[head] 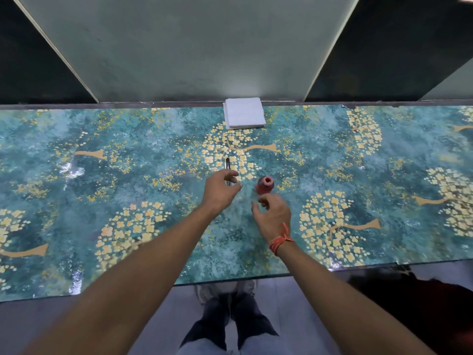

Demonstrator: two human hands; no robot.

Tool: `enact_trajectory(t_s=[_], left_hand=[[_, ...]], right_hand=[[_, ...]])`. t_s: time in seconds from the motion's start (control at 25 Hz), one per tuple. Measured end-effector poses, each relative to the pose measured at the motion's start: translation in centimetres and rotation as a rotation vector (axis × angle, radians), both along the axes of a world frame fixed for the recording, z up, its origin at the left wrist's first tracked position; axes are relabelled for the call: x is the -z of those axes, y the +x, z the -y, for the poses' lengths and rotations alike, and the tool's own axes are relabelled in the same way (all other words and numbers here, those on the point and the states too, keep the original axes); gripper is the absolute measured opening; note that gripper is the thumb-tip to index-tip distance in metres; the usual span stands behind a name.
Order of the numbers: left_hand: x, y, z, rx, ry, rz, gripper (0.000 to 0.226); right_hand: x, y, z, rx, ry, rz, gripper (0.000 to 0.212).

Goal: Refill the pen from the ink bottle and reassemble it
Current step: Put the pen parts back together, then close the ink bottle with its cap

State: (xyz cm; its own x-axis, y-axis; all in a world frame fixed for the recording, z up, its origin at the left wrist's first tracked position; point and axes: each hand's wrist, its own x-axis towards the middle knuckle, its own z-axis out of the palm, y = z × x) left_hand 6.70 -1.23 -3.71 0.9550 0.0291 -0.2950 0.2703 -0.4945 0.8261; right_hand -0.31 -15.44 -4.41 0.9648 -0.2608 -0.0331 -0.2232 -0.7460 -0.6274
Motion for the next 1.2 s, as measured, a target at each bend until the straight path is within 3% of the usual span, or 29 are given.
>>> enact_trajectory(t_s=[0.16,0.32,0.44,0.56,0.72,0.92,1.0,1.12,1.2], left_hand=[[0.1,-0.8,3.1,0.115,0.001,-0.047,0.054],[0.0,-0.5,5.3,0.204,0.054,-0.008,0.062],[0.2,-0.2,6.3,0.190,0.064,0.001,0.054],[0.0,0.0,6.6,0.200,0.070,0.062,0.034],[-0.6,0.0,6.4,0.203,-0.015,0.032,0.034],[-0.8,0.1,6.2,0.237,0.016,0.064,0.030],[-0.9,-0.1,6.2,0.230,0.014,0.058,0.027],[-0.9,-0.1,6.1,0.230,-0.001,0.060,0.029],[-1.3,-0.2,6.0,0.231,-0.007,0.068,0.031]], right_hand=[[1.6,-0.2,4.3,0.043,-0.104,-0.153,0.047],[1.6,1.1,5.1,-0.033,-0.083,-0.148,0.021],[0.0,2.7,5.4,0.031,-0.007,-0.131,0.031],[-1.5,4.6,5.7,-0.035,-0.016,-0.109,0.042],[-2.5,6.0,5.6,-0.183,-0.050,-0.050,0.036],[-2.9,6.6,5.6,-0.387,-0.133,0.018,0.026],[-3.3,6.8,5.7,-0.489,-0.167,-0.014,0.031],[-4.3,7.6,5.4,-0.494,-0.285,-0.137,0.018],[-4.8,8.2,5.5,-0.501,-0.368,-0.186,0.029]])
